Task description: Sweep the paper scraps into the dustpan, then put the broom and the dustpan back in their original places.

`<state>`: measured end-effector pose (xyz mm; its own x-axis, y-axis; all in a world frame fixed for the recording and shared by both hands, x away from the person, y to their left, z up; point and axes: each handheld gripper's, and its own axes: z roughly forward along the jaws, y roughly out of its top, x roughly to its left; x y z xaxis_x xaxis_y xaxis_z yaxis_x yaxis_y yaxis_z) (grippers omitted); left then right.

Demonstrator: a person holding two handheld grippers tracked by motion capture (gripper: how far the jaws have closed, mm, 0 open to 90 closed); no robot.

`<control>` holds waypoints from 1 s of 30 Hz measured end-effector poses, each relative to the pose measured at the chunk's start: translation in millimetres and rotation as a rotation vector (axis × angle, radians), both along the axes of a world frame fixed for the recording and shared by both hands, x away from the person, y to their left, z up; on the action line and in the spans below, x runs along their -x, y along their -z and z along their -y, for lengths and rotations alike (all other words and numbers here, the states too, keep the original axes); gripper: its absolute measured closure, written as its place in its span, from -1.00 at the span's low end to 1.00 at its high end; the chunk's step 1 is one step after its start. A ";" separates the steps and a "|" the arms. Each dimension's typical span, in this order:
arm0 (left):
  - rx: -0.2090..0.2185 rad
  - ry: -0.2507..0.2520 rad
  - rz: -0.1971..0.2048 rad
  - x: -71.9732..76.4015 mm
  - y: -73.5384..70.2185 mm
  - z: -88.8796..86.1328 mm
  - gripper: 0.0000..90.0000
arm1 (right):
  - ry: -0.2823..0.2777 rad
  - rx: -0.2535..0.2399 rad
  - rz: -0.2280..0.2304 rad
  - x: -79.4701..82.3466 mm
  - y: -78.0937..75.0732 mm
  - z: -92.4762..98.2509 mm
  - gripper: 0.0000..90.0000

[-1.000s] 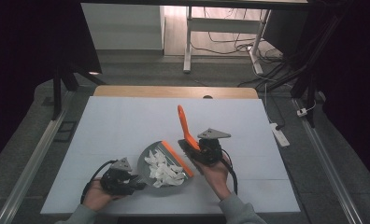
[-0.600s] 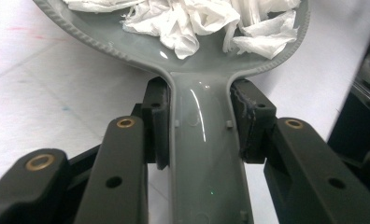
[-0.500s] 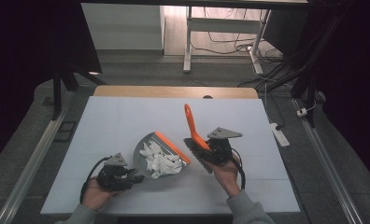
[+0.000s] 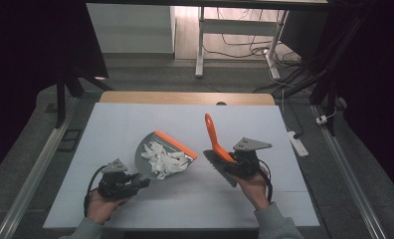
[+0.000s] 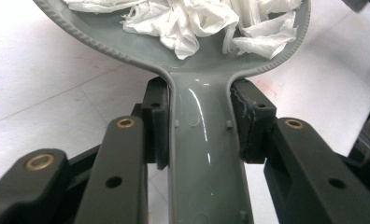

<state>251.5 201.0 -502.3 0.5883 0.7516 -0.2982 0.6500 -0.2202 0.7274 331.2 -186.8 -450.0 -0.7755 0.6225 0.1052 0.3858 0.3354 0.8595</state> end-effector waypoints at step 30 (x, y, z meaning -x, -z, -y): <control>0.019 -0.223 0.025 6.3 -0.6 -20.3 0.37 | 0.031 0.009 -0.067 9.9 9.1 49.2 0.57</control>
